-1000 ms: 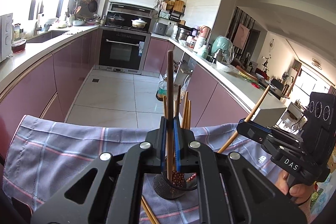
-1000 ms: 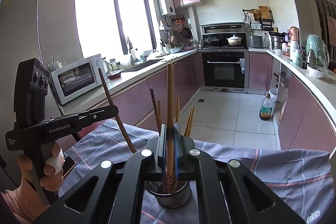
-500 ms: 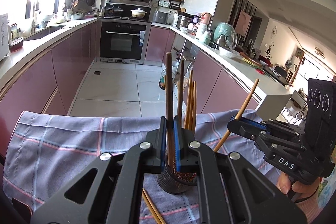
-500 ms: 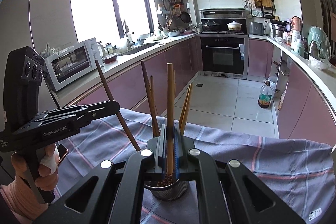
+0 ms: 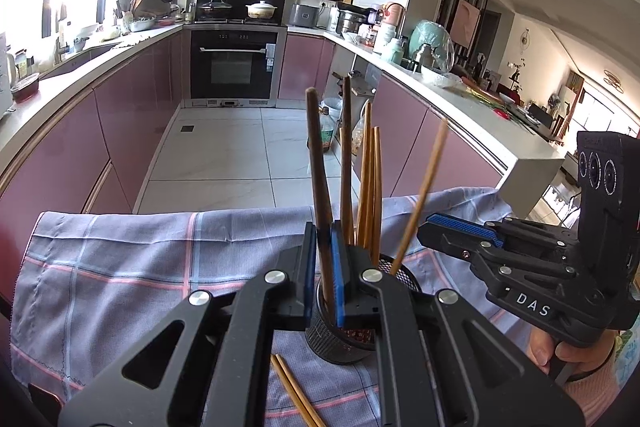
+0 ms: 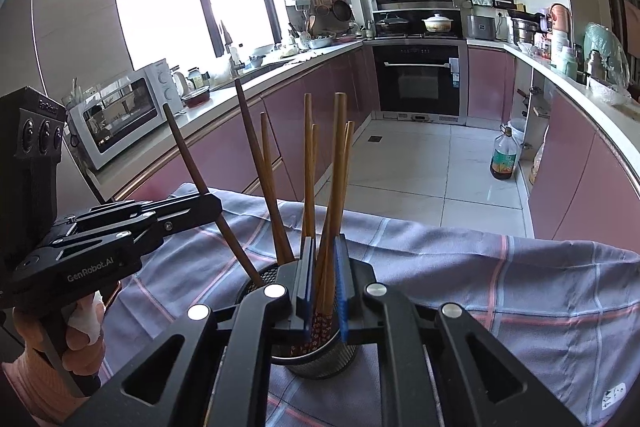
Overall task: Organize utensils
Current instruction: 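Lower both chopsticks into the mesh cup and open both tools, then withdraw both tools back toward the last chopsticks on the cloth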
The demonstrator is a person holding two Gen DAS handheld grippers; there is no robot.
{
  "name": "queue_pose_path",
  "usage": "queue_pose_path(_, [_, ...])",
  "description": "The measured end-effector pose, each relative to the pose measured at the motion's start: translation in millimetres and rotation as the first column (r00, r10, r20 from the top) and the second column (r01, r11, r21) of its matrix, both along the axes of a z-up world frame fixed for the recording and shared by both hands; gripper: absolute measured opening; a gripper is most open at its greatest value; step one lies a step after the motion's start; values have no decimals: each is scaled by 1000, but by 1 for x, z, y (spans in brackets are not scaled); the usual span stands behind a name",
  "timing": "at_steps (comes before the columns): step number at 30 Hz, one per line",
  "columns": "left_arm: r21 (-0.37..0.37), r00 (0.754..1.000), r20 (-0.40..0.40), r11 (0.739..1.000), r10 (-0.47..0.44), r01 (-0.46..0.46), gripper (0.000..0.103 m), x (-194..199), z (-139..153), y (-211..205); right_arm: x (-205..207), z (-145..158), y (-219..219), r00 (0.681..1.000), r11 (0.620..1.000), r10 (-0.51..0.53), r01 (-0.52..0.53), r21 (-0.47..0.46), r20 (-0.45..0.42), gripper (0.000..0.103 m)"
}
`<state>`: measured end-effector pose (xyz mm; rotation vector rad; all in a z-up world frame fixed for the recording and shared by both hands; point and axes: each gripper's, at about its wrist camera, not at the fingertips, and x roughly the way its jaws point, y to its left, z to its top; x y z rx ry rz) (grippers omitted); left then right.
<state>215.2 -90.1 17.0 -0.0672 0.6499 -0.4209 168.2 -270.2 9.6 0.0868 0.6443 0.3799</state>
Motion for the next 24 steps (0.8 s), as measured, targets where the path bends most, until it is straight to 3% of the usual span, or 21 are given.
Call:
queue_pose_path(6, [-11, 1000, -17, 1000, 11, -12, 12, 5, -7, 2, -2, -3, 1, 1000, 1000, 5, -5, 0, -4, 11])
queue_pose_path(8, [-19, 1000, -16, 1000, 11, -11, 17, 4, -8, 5, -4, -4, 1, 1000, 1000, 10, -10, -1, -2, 16])
queue_pose_path(10, [-20, 1000, -11, 1000, 21, -21, 28, 2, -10, 9, -7, -6, 1, 1000, 1000, 13, -13, 1, -1, 18])
queue_pose_path(15, [-48, 999, -15, 998, 44, -44, 30, -7, -17, 27, -19, -6, 1, 1000, 1000, 26, -26, 12, 7, 20])
queue_pose_path(22, [-13, 996, 19, 996, 93, -92, 46, -34, -31, 45, -46, -10, 7, 996, 996, 86, -86, 30, 19, 29])
queue_pose_path(24, [-2, 994, 20, 994, 106, -106, 47, -42, -37, 49, -52, -12, 12, 994, 993, 110, -111, 37, 12, 29])
